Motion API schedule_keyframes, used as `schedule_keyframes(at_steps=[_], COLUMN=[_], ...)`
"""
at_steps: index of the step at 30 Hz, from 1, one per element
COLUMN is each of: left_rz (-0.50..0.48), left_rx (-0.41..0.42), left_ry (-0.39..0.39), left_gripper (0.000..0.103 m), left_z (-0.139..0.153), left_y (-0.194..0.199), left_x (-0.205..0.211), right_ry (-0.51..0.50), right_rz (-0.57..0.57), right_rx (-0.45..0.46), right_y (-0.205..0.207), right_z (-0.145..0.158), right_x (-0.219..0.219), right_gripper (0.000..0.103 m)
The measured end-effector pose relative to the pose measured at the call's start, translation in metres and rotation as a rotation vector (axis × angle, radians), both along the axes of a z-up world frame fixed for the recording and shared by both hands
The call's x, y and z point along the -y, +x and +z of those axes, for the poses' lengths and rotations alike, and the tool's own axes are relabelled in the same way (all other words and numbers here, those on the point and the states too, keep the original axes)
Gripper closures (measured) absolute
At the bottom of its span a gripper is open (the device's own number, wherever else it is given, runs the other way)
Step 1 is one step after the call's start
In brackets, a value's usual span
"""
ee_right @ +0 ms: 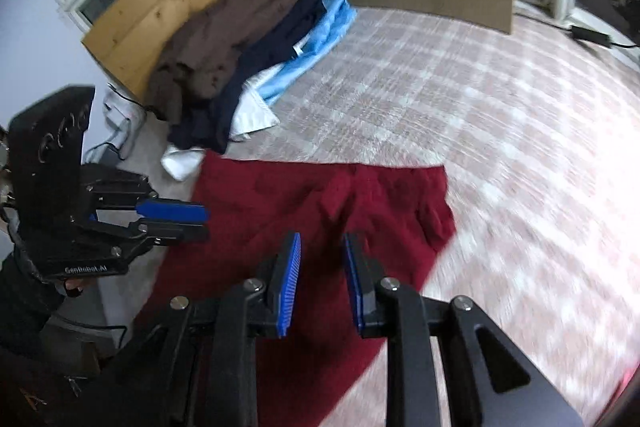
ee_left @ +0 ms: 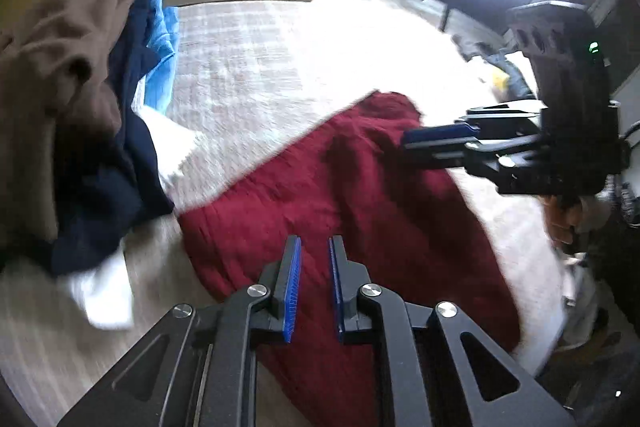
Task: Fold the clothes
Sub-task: 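Grasp the folded sweater's hem edge with the right gripper beside the left gripper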
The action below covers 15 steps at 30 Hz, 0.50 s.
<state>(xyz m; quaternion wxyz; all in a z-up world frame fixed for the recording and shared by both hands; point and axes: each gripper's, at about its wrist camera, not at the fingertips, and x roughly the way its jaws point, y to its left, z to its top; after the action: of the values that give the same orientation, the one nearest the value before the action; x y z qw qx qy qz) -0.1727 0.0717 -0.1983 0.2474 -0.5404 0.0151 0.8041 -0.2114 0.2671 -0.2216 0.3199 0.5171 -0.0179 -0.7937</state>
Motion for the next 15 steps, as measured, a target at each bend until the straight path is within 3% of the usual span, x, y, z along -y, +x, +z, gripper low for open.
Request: schedule_keyframes(at_steps=[2, 3, 4, 6, 11, 15], left_rz=[0.036, 0.056, 0.075, 0.096, 0.111, 0.122], left_rx=[-0.010, -0.004, 0.003, -0.004, -0.023, -0.069], left_ry=[-0.088, -0.064, -0.039, -0.032, -0.063, -0.100], left_gripper=[0.096, 0.101, 0.101, 0.101, 0.101, 0.095], left_z=[-0.015, -0.015, -0.015, -0.013, -0.004, 0.016], left_y=[-0.012, -0.014, -0.016, -0.016, -0.013, 0.003], left_x=[0.005, 0.014, 0.023, 0.032, 0.036, 0.048], right_ry=[0.068, 0.107, 0.091, 0.047, 0.099, 0.046], right_rz=[-0.007, -0.034, -0.062, -0.098, -0.080, -0.155], right_rx=[-0.016, -0.020, -0.007, 0.021, -0.010, -0.019], right_y=[-0.012, -0.017, -0.021, -0.025, -0.025, -0.010], right_z=[-0.012, -0.017, -0.020, -0.022, -0.018, 0.006], right_x=[0.001, -0.004, -0.013, -0.026, -0.019, -0.046], right_gripper=[0.082, 0.097, 0.103, 0.103, 0.103, 0.096])
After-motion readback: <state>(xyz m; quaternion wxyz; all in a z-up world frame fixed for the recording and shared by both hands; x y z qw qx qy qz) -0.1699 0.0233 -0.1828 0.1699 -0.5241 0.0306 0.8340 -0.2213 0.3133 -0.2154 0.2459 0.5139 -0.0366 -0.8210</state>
